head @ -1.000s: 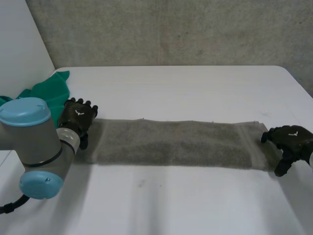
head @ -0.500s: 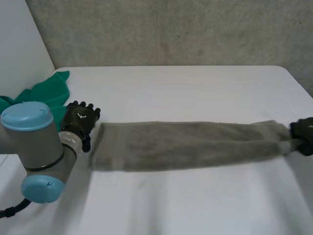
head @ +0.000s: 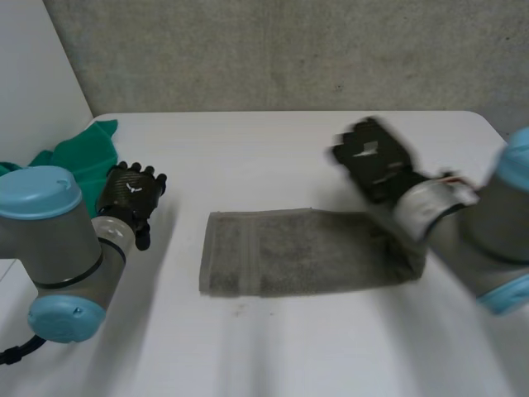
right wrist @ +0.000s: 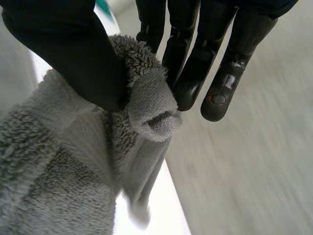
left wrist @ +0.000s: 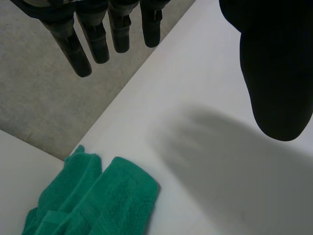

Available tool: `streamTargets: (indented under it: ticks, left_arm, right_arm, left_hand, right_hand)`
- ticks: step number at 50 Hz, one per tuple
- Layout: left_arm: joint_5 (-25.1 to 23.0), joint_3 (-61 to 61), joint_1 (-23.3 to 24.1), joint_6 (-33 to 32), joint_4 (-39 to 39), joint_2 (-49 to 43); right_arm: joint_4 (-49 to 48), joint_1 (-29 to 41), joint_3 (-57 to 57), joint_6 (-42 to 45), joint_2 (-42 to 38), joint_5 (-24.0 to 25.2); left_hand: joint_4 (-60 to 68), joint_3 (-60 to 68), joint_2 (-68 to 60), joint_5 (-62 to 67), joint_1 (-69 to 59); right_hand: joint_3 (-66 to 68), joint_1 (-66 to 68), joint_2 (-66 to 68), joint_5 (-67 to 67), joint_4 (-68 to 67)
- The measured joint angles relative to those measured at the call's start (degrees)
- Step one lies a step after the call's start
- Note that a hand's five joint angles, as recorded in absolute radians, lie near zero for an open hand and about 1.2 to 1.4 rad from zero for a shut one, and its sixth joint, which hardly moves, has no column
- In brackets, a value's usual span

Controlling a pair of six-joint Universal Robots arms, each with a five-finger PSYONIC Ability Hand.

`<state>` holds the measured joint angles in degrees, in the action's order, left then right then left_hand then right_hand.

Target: Fold the laundry.

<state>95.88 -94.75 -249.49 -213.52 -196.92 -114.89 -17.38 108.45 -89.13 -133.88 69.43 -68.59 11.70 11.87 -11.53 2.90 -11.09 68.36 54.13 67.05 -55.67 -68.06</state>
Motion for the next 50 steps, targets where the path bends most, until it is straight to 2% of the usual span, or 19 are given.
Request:
streamTargets:
  ticks: [1, 4, 10, 11, 12, 14, 15, 18, 20, 25, 26, 33, 36, 37, 39, 41, 42, 46, 50]
  left_arm:
    - [0.05, -0.02, 0.02, 0.03, -0.01, 0.23]
    - [0.08, -0.06, 0.06, 0.07, -0.03, 0.38]
    - [0.10, -0.19, 0.30, 0.11, -0.03, 0.32]
    - [0.10, -0.20, 0.51, 0.12, -0.01, 0.21]
    - [0.09, -0.20, 0.66, 0.12, -0.02, 0.16]
    - [0.08, -0.18, 0.90, 0.13, -0.01, 0.08]
    - [0.04, -0.14, 1.16, 0.14, -0.01, -0.01]
    - [-0.07, 0.06, 1.74, 0.25, -0.02, -0.13]
    - [-0.17, 0.32, 2.37, 0.48, -0.03, -0.20]
    - [-0.30, 1.27, 4.38, 1.29, -0.05, -0.31]
    - [-0.34, 1.83, 5.51, 1.62, -0.05, -0.39]
    - [-0.35, 3.95, 9.46, 2.19, -0.04, -1.84]
    - [-0.34, 4.45, 10.57, 2.23, -0.05, -2.56]
    - [-0.31, 4.59, 11.04, 2.24, -0.04, -2.90]
    - [-0.29, 4.64, 11.39, 2.24, -0.04, -3.17]
    - [-0.26, 4.59, 11.53, 2.25, -0.02, -3.28]
    - [-0.23, 4.49, 11.56, 2.24, -0.01, -3.25]
    - [-0.08, 4.12, 11.29, 2.24, 0.02, -2.79]
    - [0.20, 3.67, 10.56, 2.24, 0.06, -1.62]
  right_arm:
    - [-1.37, 6.72, 1.89, -0.17, -2.53, 1.45]
    - [-2.15, 13.72, 4.71, -0.11, -7.16, 3.13]
    - [-2.07, 20.34, 8.91, 0.00, -14.98, 4.85]
    - [-1.88, 21.27, 9.83, -0.06, -16.66, 4.98]
    - [-1.66, 21.75, 10.44, -0.15, -17.72, 4.95]
    - [-1.35, 22.01, 10.94, -0.35, -18.43, 4.72]
    - [-0.89, 22.00, 11.33, -0.70, -18.72, 4.16]
    - [0.66, 20.97, 11.49, -2.44, -17.96, 1.96]
    - [2.38, 19.22, 11.16, -4.67, -16.43, -0.34]
    - [7.49, 13.58, 8.68, -10.42, -11.83, -4.88]
    - [10.10, 10.68, 6.43, -12.55, -9.77, -5.67]
    - [15.23, 1.23, -3.46, -15.24, -6.04, -4.78]
    - [15.36, -1.34, -6.07, -15.11, -5.80, -4.23]
    - [15.20, -2.56, -7.16, -14.94, -5.79, -3.99]
    - [14.91, -3.57, -7.95, -14.74, -5.82, -3.80]
    - [14.41, -4.24, -8.27, -14.50, -5.86, -3.74]
    - [13.92, -4.46, -8.11, -14.32, -5.89, -3.81]
    - [12.17, -3.70, -5.65, -13.50, -5.84, -4.55]
    - [11.40, 0.08, -1.20, -12.83, -5.47, -5.63]
  left_hand:
    - [0.00, 0.00, 0.00, 0.01, 0.00]
    - [0.00, 0.00, 0.00, 0.00, 0.00]
    - [0.00, 0.00, 0.00, 0.00, 0.00]
    - [0.00, 0.00, 0.00, 0.00, 0.00]
    - [0.01, 0.00, 0.00, 0.00, 0.00]
    - [0.00, 0.00, 0.00, 0.00, 0.00]
    - [0.00, 0.00, 0.00, 0.00, 0.00]
    - [0.00, 0.00, 0.00, 0.00, 0.00]
    - [0.00, 0.00, 0.00, 0.01, 0.00]
    - [0.00, 0.00, 0.00, 0.00, 0.00]
    - [0.00, 0.00, 0.00, 0.00, 0.00]
    - [0.00, 0.00, 0.00, 0.00, 0.00]
    - [0.00, 0.00, 0.00, 0.00, 0.00]
    - [-0.01, 0.00, 0.00, 0.00, 0.00]
    - [0.00, 0.00, 0.00, 0.00, 0.00]
    - [0.00, 0.00, 0.00, 0.00, 0.00]
    - [0.00, 0.00, 0.00, 0.00, 0.00]
    - [0.00, 0.00, 0.00, 0.00, 0.00]
    - [0.00, 0.00, 0.00, 0.00, 0.00]
  right_hand:
    - [0.00, 0.00, 0.00, 0.00, 0.00]
    - [0.00, 0.00, 0.00, 0.00, 0.00]
    - [-0.50, -0.37, -0.29, 0.17, 0.47]
    - [-6.42, -5.42, -7.13, 5.59, 6.37]
    - [-23.53, -21.96, -23.64, 22.25, 23.41]
    - [-23.53, -21.96, -23.64, 22.25, 23.41]
    - [-44.44, -38.26, -45.53, 42.96, 44.22]
    - [-55.37, -42.72, -54.19, 51.71, 54.64]
    - [-56.23, -42.90, -54.64, 51.85, 55.00]
    - [-56.23, -42.90, -54.64, 51.85, 55.00]
    - [-56.23, -42.90, -54.64, 51.85, 55.00]
    - [-53.67, -41.25, -52.37, 50.03, 53.13]
    - [-39.46, -28.91, -37.19, 37.13, 39.36]
    - [-22.62, -16.10, -19.52, 20.78, 22.06]
    - [-15.68, -10.98, -12.91, 13.59, 14.26]
    - [-15.68, -10.98, -12.91, 13.59, 14.26]
    - [-5.14, -3.91, -1.95, 3.51, 1.17]
    - [-4.71, -2.18, -1.46, 3.46, 0.02]
    - [-4.41, -1.66, -1.30, 2.39, 0.00]
